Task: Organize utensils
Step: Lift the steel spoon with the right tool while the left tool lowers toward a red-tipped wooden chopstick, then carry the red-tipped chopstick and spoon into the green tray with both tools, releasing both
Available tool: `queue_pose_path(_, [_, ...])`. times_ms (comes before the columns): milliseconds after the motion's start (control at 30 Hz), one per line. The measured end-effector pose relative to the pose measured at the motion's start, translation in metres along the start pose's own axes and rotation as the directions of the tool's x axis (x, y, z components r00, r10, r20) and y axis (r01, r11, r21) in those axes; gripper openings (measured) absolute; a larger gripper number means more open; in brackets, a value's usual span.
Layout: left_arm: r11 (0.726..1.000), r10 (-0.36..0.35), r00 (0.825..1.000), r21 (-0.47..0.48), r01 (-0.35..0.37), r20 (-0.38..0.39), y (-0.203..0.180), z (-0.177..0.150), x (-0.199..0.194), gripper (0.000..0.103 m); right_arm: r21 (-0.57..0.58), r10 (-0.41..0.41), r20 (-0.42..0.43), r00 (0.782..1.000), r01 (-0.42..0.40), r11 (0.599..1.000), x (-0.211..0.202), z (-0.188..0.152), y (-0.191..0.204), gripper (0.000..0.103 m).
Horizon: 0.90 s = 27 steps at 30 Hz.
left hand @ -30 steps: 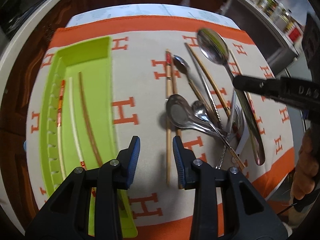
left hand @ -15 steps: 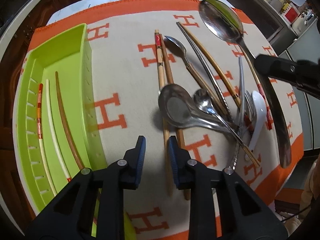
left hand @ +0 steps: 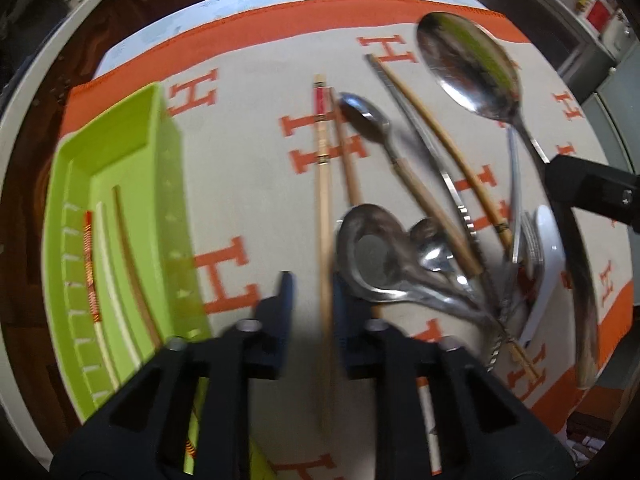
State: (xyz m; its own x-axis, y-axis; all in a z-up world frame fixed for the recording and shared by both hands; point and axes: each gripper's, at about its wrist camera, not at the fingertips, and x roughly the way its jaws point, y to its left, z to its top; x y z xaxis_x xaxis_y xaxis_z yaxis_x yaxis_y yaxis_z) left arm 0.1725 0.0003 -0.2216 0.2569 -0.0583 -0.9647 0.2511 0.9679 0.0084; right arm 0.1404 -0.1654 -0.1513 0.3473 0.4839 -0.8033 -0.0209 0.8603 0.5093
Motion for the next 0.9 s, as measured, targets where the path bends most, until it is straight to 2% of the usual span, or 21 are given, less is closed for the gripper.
queue_pose_path(100, [1.000,-0.005,1.000,0.002,0.005,0.003,-0.002,0.003,0.001,0.004,0.005,-0.001,0.001,1.000,0.001,1.000,0.000,0.000,-0.001,0.002])
queue_pose_path(200, [0.998,-0.043,0.999,-0.055,0.043,0.007,0.006,0.000,-0.003,0.003,0.008,0.004,0.000,1.000,-0.004,1.000,0.000,-0.001,-0.001,0.002])
queue_pose_path(500, [0.988,-0.054,0.992,-0.134,0.070,0.117,0.029,-0.022,-0.056,0.003,-0.013,0.030,-0.003,1.000,-0.030,0.999,-0.002,-0.003,0.014,0.002])
queue_pose_path(667, [0.983,-0.034,0.982,-0.171,0.067,0.187,0.050,-0.043,-0.101,0.003,-0.043,0.046,-0.022,0.999,-0.047,0.998,0.004,-0.006,0.040,0.002])
queue_pose_path(900, [0.967,0.036,0.978,-0.253,0.018,0.207,0.099,-0.066,-0.128,0.003,-0.087,0.072,-0.061,0.996,-0.077,0.993,0.025,-0.011,0.093,0.002])
